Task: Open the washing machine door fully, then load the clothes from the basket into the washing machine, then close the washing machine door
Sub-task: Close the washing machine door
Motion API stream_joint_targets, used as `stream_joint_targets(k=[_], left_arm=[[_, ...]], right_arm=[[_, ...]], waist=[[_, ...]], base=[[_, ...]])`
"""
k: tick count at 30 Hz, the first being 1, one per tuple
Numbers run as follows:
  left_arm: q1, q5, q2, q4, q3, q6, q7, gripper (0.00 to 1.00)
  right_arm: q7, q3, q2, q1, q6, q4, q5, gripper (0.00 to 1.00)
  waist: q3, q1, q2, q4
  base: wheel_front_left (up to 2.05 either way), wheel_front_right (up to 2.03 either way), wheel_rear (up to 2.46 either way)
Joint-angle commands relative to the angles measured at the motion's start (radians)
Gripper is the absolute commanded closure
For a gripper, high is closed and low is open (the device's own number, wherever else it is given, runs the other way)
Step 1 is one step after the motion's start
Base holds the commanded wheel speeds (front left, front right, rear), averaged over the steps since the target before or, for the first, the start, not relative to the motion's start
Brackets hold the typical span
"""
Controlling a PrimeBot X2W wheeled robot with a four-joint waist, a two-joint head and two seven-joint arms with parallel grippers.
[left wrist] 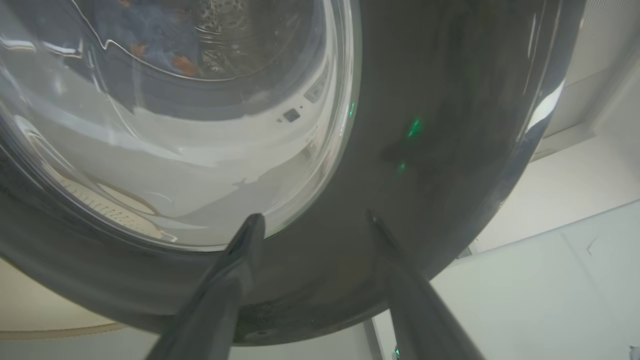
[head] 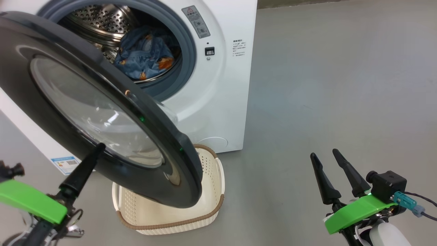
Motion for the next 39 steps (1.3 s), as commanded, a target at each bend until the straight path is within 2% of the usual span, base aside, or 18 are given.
stream_joint_targets(k=[1, 4, 7, 8, 10, 14, 20, 28, 39], left_arm=[[-0.004, 0.051, 0.033, -0.042, 0.023, -0.009, -0.044, 0.0], [0.034, 0.17, 0.066, -0.071, -0.036, -0.01, -0.187, 0.0], [0.069, 0.247, 0.096, -0.067, -0.1, -0.01, -0.329, 0.0], [0.069, 0.247, 0.096, -0.067, -0.1, -0.01, -0.329, 0.0], [0.086, 0.296, 0.121, -0.053, -0.139, -0.01, -0.426, 0.0], [0.116, 0.405, 0.158, 0.011, -0.209, -0.01, -0.617, 0.0], [0.135, 0.537, 0.163, 0.149, -0.243, -0.01, -0.844, 0.0], [0.107, 0.665, 0.145, 0.22, -0.242, -0.003, -0.909, 0.0], [0.114, 0.766, 0.076, 0.175, -0.18, -0.006, -0.914, 0.0]], right_arm=[[-0.012, 0.018, -0.009, 0.002, 0.002, -0.027, 0.0, 0.0], [-0.012, 0.015, -0.013, 0.004, 0.002, -0.031, 0.001, 0.0], [-0.012, 0.011, -0.016, 0.004, 0.002, -0.033, 0.001, 0.0], [-0.012, 0.011, -0.016, 0.004, 0.002, -0.033, 0.001, 0.0], [-0.012, 0.009, -0.016, 0.004, 0.002, -0.035, 0.0, 0.0], [-0.012, 0.008, -0.016, 0.004, 0.002, -0.036, -0.001, 0.0], [-0.012, 0.001, -0.018, 0.007, 0.002, -0.038, 0.0, 0.0], [-0.012, -0.002, -0.021, 0.007, 0.002, -0.039, -0.003, 0.0], [-0.012, -0.005, -0.03, 0.007, 0.002, -0.041, -0.008, 0.0]], waist=[[0.002, 0.0, -0.0001, 0.003], [0.005, 0.0, -0.0001, 0.01], [0.009, 0.0, -0.0001, 0.015], [0.009, 0.0, -0.0001, 0.015], [0.011, 0.0, -0.0001, 0.018], [0.012, 0.0, -0.0001, 0.022], [0.007, 0.0, -0.0001, 0.024], [0.008, 0.0, -0.0001, 0.03], [0.013, 0.0, -0.0001, 0.043]], base=[[0.0, 0.0, 0.0], [0.0, 0.0, 0.0], [0.0, 0.0, 0.0], [0.0, 0.0, 0.0], [0.0, 0.0, 0.0], [0.0, 0.0, 0.0], [0.0, 0.0, 0.0], [0.0, 0.0, 0.0], [0.0, 0.0, 0.0]])
